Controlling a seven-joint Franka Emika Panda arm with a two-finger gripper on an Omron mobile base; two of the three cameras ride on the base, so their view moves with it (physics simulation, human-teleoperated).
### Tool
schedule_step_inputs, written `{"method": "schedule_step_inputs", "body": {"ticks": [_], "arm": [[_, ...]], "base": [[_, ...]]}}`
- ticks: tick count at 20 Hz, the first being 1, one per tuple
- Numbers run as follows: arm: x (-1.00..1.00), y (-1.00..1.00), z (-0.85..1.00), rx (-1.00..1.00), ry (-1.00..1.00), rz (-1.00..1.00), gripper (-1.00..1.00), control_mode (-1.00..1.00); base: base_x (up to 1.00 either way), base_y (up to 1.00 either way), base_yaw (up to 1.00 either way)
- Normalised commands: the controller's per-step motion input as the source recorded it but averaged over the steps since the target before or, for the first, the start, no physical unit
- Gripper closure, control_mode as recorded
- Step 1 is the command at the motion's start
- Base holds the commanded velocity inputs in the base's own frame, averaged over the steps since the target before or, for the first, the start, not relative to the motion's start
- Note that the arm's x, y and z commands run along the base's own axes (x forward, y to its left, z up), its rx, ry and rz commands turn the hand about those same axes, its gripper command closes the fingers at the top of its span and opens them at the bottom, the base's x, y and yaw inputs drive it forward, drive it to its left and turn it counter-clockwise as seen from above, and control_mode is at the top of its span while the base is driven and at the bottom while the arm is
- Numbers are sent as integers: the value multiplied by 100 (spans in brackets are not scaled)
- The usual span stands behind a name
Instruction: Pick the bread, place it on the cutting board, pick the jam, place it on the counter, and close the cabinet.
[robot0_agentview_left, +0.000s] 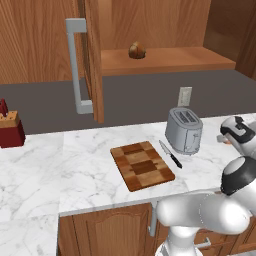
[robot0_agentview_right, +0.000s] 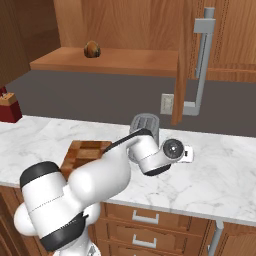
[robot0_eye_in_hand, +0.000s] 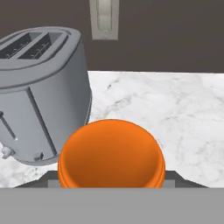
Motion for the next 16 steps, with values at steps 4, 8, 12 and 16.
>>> {"method": "schedule_step_inputs", "body": {"ticks": [4, 8, 12, 16], "arm": [[0, 0, -19, 0, 0, -2, 100, -100], [0, 0, -18, 0, 0, -1, 100, -100], [0, 0, -21, 0, 0, -1, 100, -100], [0, 0, -22, 0, 0, -1, 100, -100]], "base": [[0, 0, 0], [0, 0, 0], [0, 0, 0], [0, 0, 0]]}}
